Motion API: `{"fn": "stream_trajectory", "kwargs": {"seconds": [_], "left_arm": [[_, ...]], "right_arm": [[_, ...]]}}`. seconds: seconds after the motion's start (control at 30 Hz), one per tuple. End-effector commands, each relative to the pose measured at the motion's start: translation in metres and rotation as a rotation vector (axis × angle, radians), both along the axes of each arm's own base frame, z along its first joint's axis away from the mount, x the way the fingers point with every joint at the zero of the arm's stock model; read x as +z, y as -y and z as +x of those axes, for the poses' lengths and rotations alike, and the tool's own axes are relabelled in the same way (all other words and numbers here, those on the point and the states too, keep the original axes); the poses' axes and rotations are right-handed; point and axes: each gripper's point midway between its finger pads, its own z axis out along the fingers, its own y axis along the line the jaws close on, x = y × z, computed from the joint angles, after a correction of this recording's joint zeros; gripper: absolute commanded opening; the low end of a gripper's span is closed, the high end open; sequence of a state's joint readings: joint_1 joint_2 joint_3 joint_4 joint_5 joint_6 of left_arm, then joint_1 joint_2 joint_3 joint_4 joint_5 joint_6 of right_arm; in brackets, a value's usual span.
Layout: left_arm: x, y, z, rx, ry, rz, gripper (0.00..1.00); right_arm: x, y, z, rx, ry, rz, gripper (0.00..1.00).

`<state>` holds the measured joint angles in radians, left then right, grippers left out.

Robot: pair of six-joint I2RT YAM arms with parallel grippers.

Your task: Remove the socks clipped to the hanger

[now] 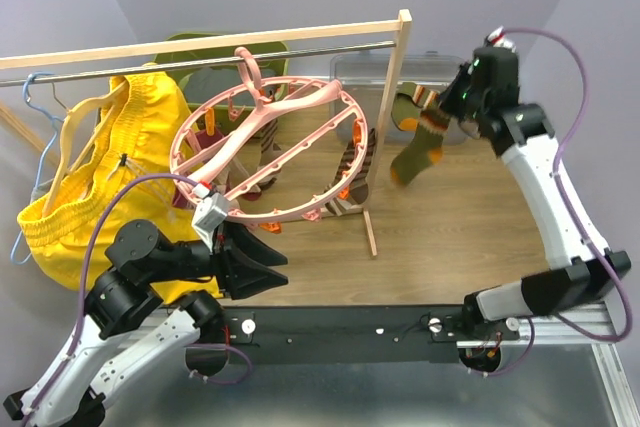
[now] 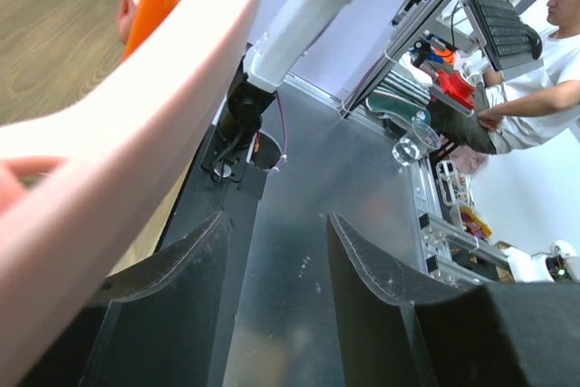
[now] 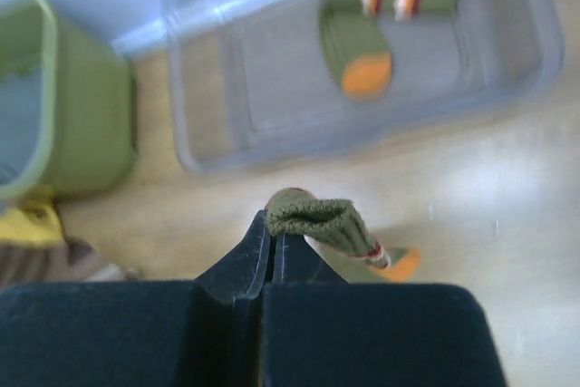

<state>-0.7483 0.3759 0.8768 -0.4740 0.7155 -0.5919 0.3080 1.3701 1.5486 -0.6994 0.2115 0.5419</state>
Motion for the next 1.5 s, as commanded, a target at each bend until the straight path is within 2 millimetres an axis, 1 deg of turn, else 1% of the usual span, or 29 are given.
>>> {"fn": "stream_trajectory", "kwargs": {"seconds": [0.0, 0.07, 0.1, 0.13, 0.2, 0.23, 0.33, 0.37, 0.43, 0.57, 0.6, 0.67, 0.7, 0.73, 0.77, 0.8, 0.83, 0.9, 0.93, 0.97, 1.0, 1.03, 1.07, 1.13, 1.17, 1.2, 1.37, 1.4, 1.47], "left_arm": [[0.008, -0.003, 0.001, 0.025, 0.024, -0.015, 0.56], [0.010, -0.004, 0.001, 0.027, 0.033, -0.020, 0.56], [0.010, -0.004, 0.001, 0.030, 0.033, -0.020, 0.56], [0.010, -0.004, 0.002, 0.031, 0.037, -0.021, 0.56], [0.011, -0.004, 0.002, 0.035, 0.040, -0.024, 0.56], [0.011, -0.004, 0.002, 0.033, 0.042, -0.024, 0.56], [0.012, -0.004, 0.003, 0.036, 0.046, -0.023, 0.56], [0.012, -0.004, 0.003, 0.038, 0.051, -0.021, 0.56], [0.012, -0.005, 0.003, 0.041, 0.056, -0.015, 0.56], [0.009, -0.006, 0.004, 0.048, 0.062, 0.004, 0.56], [0.008, -0.006, 0.005, 0.051, 0.063, 0.006, 0.55], [0.007, -0.007, 0.005, 0.057, 0.063, 0.003, 0.56], [0.007, -0.007, 0.005, 0.058, 0.059, 0.004, 0.56], [0.007, -0.007, 0.005, 0.057, 0.064, 0.001, 0.56], [0.007, -0.007, 0.005, 0.060, 0.065, 0.001, 0.56], [0.006, -0.007, 0.005, 0.060, 0.066, 0.002, 0.56], [0.006, -0.007, 0.006, 0.060, 0.070, 0.003, 0.56], [0.005, -0.006, 0.006, 0.054, 0.071, 0.009, 0.56], [0.003, -0.005, 0.007, 0.057, 0.069, 0.015, 0.56], [0.002, -0.005, 0.007, 0.054, 0.070, 0.020, 0.56], [0.001, -0.004, 0.008, 0.054, 0.070, 0.024, 0.56], [0.000, -0.003, 0.009, 0.050, 0.069, 0.028, 0.56], [0.000, -0.003, 0.009, 0.047, 0.067, 0.030, 0.56], [-0.003, -0.002, 0.009, 0.045, 0.063, 0.036, 0.56], [-0.004, -0.002, 0.010, 0.044, 0.062, 0.038, 0.56], [-0.004, -0.002, 0.009, 0.042, 0.064, 0.040, 0.56], [-0.003, -0.003, 0.012, 0.059, 0.072, 0.050, 0.56], [-0.001, -0.003, 0.013, 0.065, 0.073, 0.049, 0.56], [-0.001, -0.004, 0.013, 0.071, 0.067, 0.050, 0.56]], "right_arm": [[0.064, 0.017, 0.062, 0.093, 0.114, 0.005, 0.01], [0.082, 0.024, 0.076, 0.090, 0.139, 0.013, 0.01], [0.069, 0.020, 0.094, 0.102, 0.106, 0.015, 0.01], [0.101, 0.022, 0.097, 0.101, 0.175, 0.023, 0.01], [0.098, 0.016, 0.117, 0.116, 0.171, 0.039, 0.01], [0.110, 0.015, 0.120, 0.118, 0.203, 0.049, 0.01], [0.104, 0.014, 0.134, 0.110, 0.217, 0.066, 0.01], [0.080, 0.013, 0.139, 0.112, 0.168, 0.066, 0.01], [0.060, 0.010, 0.145, 0.117, 0.138, 0.070, 0.02], [-0.011, 0.005, 0.146, 0.140, -0.046, 0.068, 0.48], [-0.025, 0.004, 0.143, 0.148, -0.087, 0.065, 0.54], [-0.043, 0.003, 0.133, 0.161, -0.154, 0.067, 0.64], [-0.038, 0.004, 0.124, 0.165, -0.149, 0.065, 0.68], [-0.057, 0.005, 0.116, 0.163, -0.191, 0.061, 0.70], [-0.059, 0.005, 0.110, 0.163, -0.193, 0.060, 0.76], [-0.043, 0.007, 0.098, 0.167, -0.155, 0.060, 0.77], [-0.062, 0.007, 0.087, 0.169, -0.191, 0.055, 0.84], [-0.062, 0.005, 0.069, 0.181, -0.185, 0.058, 0.85], [-0.048, 0.002, 0.055, 0.197, -0.154, 0.063, 0.85], [-0.068, 0.001, 0.041, 0.201, -0.203, 0.065, 0.86], [-0.071, -0.002, 0.030, 0.212, -0.213, 0.063, 0.86], [-0.056, -0.009, 0.013, 0.233, -0.175, 0.068, 0.86], [-0.077, -0.012, -0.003, 0.243, -0.226, 0.068, 0.86], [-0.083, -0.024, -0.028, 0.278, -0.239, 0.074, 0.86], [-0.072, -0.027, -0.044, 0.294, -0.206, 0.087, 0.86], [-0.092, -0.029, -0.060, 0.311, -0.253, 0.091, 0.86], [-0.100, -0.052, -0.121, 0.486, -0.277, 0.143, 0.85], [-0.092, -0.056, -0.131, 0.528, -0.243, 0.160, 0.85], [-0.094, -0.078, -0.155, 0.679, -0.236, 0.232, 0.84]]}}
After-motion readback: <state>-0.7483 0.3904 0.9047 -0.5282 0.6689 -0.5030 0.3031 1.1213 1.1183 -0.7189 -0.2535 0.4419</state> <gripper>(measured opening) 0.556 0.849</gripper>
